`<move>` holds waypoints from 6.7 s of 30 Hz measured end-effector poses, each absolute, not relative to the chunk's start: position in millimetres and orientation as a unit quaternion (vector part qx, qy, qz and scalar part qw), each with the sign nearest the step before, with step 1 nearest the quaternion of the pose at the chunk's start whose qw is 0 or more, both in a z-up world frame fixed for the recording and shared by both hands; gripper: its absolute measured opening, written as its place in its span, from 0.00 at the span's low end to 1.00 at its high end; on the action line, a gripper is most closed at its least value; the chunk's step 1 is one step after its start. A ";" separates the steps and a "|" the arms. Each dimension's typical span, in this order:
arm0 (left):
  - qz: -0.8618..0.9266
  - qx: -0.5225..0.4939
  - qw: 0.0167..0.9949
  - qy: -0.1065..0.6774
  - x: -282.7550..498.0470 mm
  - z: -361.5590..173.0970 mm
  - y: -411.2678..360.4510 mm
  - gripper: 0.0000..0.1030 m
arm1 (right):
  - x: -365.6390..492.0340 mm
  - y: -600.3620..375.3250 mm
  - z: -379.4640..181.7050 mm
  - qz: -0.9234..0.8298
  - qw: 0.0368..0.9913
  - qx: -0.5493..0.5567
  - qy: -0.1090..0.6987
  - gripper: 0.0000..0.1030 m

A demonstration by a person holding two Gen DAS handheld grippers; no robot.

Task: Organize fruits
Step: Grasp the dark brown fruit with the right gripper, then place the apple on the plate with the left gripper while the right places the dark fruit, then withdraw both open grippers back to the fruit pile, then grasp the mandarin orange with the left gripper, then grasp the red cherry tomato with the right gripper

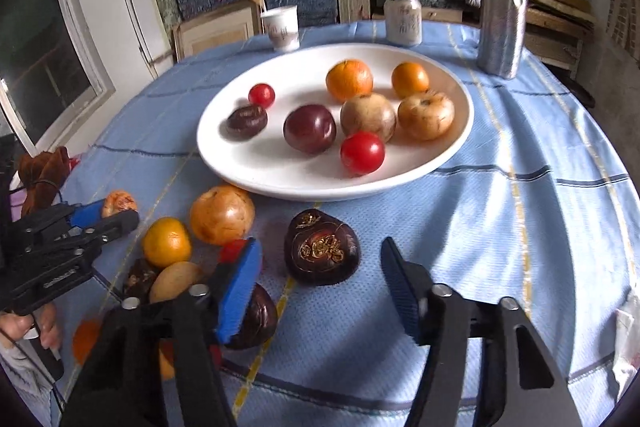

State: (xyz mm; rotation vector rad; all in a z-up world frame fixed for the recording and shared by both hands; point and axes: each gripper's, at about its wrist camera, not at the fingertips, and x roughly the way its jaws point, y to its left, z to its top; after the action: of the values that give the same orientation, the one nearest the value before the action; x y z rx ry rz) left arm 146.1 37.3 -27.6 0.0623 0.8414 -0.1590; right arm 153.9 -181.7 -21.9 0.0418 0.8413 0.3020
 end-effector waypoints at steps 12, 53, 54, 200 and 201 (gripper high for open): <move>-0.080 0.030 0.907 0.413 147.9 -30.4 36.6 0.38 | 167.1 -176.0 -31.7 0.143 0.893 0.005 0.428 0.48; -0.069 0.041 0.954 0.288 108.2 111.6 46.2 0.38 | 42.3 -277.5 136.5 0.136 0.972 0.061 0.180 0.43; -0.072 0.046 0.955 0.283 116.8 120.8 38.9 0.38 | 44.2 -276.7 147.6 0.135 0.975 0.056 0.170 0.43; -0.093 0.034 0.907 0.409 98.1 -24.2 45.4 0.45 | 71.7 -183.4 1.5 0.205 0.921 0.022 0.330 0.83; -0.092 0.029 0.908 0.408 98.8 -23.7 46.9 0.45 | 69.4 -176.6 -0.3 0.213 0.918 0.008 0.335 0.79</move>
State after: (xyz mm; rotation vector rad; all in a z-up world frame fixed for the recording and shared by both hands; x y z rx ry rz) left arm 98.8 46.9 -23.7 0.0604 0.8428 -0.1906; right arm 69.4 -176.6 -0.3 0.0174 0.6885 0.4381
